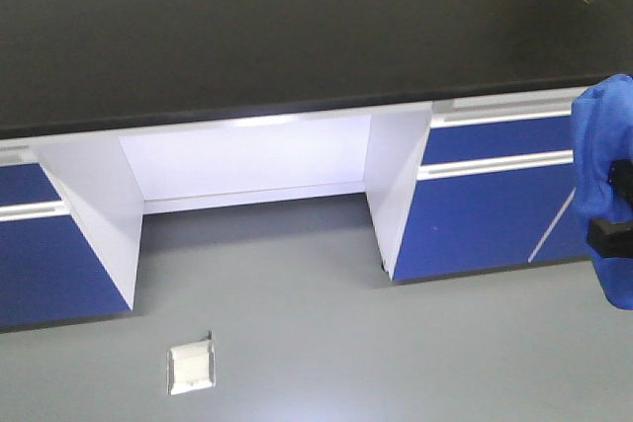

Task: Wipe right workspace with blue cloth
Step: 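Hold the cloth raised while the base turns and drives to the other bench, then lower the held cloth onto the black countertop with the right gripper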

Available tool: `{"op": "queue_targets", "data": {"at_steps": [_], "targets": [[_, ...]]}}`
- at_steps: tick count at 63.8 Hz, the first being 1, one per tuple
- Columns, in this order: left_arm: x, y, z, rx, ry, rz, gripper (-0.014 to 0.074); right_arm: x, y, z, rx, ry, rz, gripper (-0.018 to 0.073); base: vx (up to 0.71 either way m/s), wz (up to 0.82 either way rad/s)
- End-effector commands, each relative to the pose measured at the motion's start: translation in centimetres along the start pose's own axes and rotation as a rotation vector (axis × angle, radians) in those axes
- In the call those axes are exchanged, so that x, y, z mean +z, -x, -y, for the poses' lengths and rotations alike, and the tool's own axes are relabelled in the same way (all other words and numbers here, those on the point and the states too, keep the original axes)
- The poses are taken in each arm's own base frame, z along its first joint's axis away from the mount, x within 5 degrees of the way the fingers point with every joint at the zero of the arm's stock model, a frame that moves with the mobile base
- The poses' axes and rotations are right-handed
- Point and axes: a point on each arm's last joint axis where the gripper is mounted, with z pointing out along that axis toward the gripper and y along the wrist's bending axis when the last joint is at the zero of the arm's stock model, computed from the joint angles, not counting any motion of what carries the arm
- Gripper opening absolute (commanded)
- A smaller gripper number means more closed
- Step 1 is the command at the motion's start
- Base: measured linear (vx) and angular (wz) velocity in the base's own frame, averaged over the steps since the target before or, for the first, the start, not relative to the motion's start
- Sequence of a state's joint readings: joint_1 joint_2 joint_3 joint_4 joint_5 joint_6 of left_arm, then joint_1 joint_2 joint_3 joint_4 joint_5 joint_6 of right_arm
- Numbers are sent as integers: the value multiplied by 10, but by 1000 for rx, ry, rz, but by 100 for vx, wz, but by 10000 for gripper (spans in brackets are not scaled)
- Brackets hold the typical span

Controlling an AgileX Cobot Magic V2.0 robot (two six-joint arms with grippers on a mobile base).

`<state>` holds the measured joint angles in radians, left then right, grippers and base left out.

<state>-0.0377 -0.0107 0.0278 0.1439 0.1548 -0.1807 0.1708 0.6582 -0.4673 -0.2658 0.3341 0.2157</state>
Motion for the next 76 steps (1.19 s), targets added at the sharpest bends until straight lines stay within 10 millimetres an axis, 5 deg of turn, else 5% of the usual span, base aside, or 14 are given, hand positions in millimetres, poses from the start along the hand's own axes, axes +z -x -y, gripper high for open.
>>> {"op": "queue_targets", "data": {"at_steps": [1,76], "targets": [[0,-2,1,-7,-19,67,-6,-3,16,0,-18,10,104,-4,37,9],[0,-2,1,-7,-19,67,-6,-3,16,0,-18,10,104,-4,31,13]]}}
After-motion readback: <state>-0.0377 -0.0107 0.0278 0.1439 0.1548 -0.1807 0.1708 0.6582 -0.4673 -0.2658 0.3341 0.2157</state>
